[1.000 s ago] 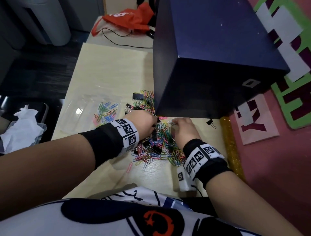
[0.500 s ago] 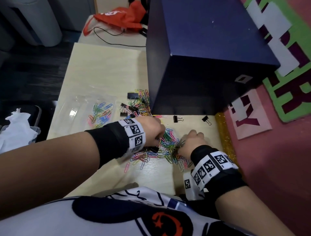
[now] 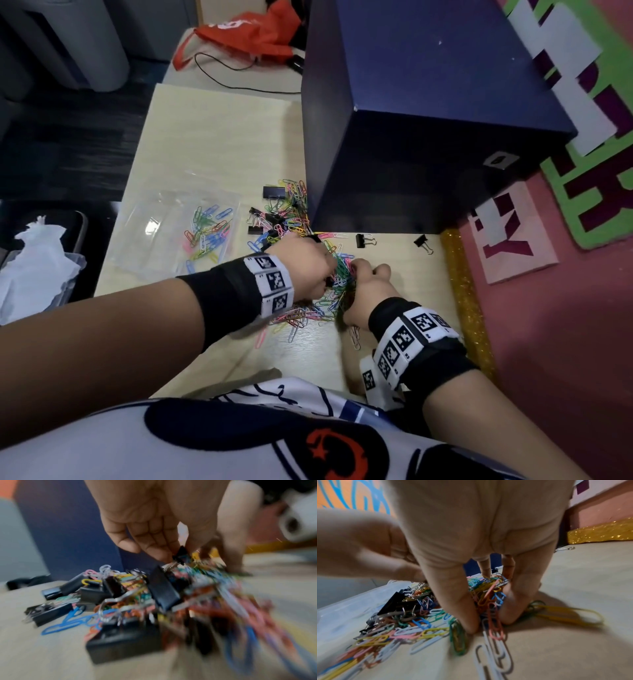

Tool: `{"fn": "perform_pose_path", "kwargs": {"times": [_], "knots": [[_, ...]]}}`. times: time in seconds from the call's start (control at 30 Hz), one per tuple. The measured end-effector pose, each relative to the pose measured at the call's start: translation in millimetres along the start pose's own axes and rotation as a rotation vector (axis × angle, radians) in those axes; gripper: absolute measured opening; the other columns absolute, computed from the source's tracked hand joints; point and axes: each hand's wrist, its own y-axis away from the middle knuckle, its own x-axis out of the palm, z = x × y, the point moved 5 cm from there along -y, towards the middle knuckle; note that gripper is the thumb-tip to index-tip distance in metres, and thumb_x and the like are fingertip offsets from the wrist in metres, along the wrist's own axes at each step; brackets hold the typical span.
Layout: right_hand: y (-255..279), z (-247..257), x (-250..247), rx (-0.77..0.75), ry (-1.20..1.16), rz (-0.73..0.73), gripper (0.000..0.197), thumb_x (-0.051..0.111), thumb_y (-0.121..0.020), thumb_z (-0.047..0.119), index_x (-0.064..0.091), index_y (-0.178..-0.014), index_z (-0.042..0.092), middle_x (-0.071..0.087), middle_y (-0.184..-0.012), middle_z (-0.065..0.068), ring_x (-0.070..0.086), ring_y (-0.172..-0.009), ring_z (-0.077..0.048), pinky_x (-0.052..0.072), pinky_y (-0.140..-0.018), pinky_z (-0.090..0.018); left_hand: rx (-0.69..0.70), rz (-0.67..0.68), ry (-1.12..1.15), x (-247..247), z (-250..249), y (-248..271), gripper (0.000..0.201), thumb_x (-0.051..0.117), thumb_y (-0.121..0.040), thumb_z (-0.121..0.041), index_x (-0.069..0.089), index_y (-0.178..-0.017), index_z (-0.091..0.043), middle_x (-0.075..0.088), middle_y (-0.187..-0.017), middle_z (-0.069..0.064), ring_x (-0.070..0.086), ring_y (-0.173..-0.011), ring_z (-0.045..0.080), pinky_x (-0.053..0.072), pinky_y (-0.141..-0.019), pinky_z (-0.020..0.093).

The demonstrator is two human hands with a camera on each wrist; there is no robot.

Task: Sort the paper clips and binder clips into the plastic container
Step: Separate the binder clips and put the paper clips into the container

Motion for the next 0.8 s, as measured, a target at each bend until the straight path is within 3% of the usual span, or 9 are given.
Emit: {"fn": "perform_pose_path", "kwargs": {"times": [0.1,0.2,0.33,0.43,0.57,0.67,0.8], "knots": [[-0.7,-0.9,-0.2,-0.015,-0.001,-0.009,0.088,0.075,-0.068,0.016,0.021,-0.138,0.025,0.024,-0.120,-0.008,0.058,-0.099,-0.033,0.051,-0.092,-0.039,-0.074,-0.052,0.251,-12.9,16.1,-4.8,0.022,0.058,-0.084,-0.033,0.059,-0.101,-0.019,0.056,-0.094,-0.002,0.058,-0.090,0.021,0.042,-0.075,0.024],[-0.6,-0.2,-0.6,-0.022,-0.005,-0.009,0.084,0.073,-0.070,0.014,0.022,-0.137,0.024,0.024,-0.118,-0.007,0.058,-0.097,-0.033,0.053,-0.090,-0.039,-0.144,-0.167,0.410,-28.6,25.3,-10.2,0.019,0.059,-0.086,-0.029,0.061,-0.101,-0.018,0.058,-0.088,-0.004,0.060,-0.086,0.020,0.043,-0.073,0.025],[0.0,-1.1,-1.1,-0.024,-0.021,-0.021,0.079,0.073,-0.071,0.014,0.025,-0.133,0.022,0.025,-0.119,-0.007,0.057,-0.096,-0.033,0.053,-0.087,-0.038,-0.243,-0.286,0.495,-34.2,32.5,-13.4,0.030,0.055,-0.092,-0.026,0.055,-0.121,-0.018,0.063,-0.111,0.002,0.060,-0.101,0.021,0.046,-0.085,0.029],[-2.2,-1.9,1.1,-0.055,-0.045,-0.022,0.096,0.080,-0.065,0.023,0.020,-0.140,0.026,0.024,-0.118,-0.006,0.056,-0.100,-0.031,0.052,-0.091,-0.037,-0.245,-0.166,0.357,-17.2,29.7,-10.2,0.037,0.056,-0.090,-0.023,0.052,-0.127,-0.020,0.053,-0.122,0.004,0.056,-0.110,0.025,0.049,-0.091,0.038],[-4.5,3.6,4.5,-0.114,-0.032,-0.040,0.117,0.084,-0.057,0.046,0.008,-0.147,0.041,0.021,-0.119,-0.003,0.050,-0.108,-0.027,0.048,-0.098,-0.037,-0.260,0.021,0.120,5.9,24.4,1.2,0.049,0.059,-0.085,-0.037,0.048,-0.131,-0.024,0.045,-0.128,0.002,0.045,-0.117,0.027,0.047,-0.090,0.045],[-5.1,12.7,5.6,-0.175,0.037,-0.087,0.098,0.077,-0.065,0.054,0.017,-0.143,0.045,0.023,-0.121,-0.003,0.044,-0.113,-0.028,0.046,-0.098,-0.038,-0.231,0.065,0.078,14.5,23.4,8.2,0.050,0.058,-0.085,-0.042,0.049,-0.131,-0.027,0.040,-0.138,-0.002,0.038,-0.122,0.024,0.042,-0.094,0.045],[-3.9,25.5,9.9,-0.248,0.062,-0.141,0.058,0.064,-0.083,0.041,0.036,-0.133,0.031,0.028,-0.125,-0.007,0.045,-0.112,-0.033,0.047,-0.094,-0.040,-0.213,0.087,0.071,13.6,25.4,13.7,0.042,0.057,-0.086,-0.035,0.054,-0.126,-0.024,0.041,-0.138,-0.002,0.038,-0.125,0.023,0.040,-0.092,0.043]]}}
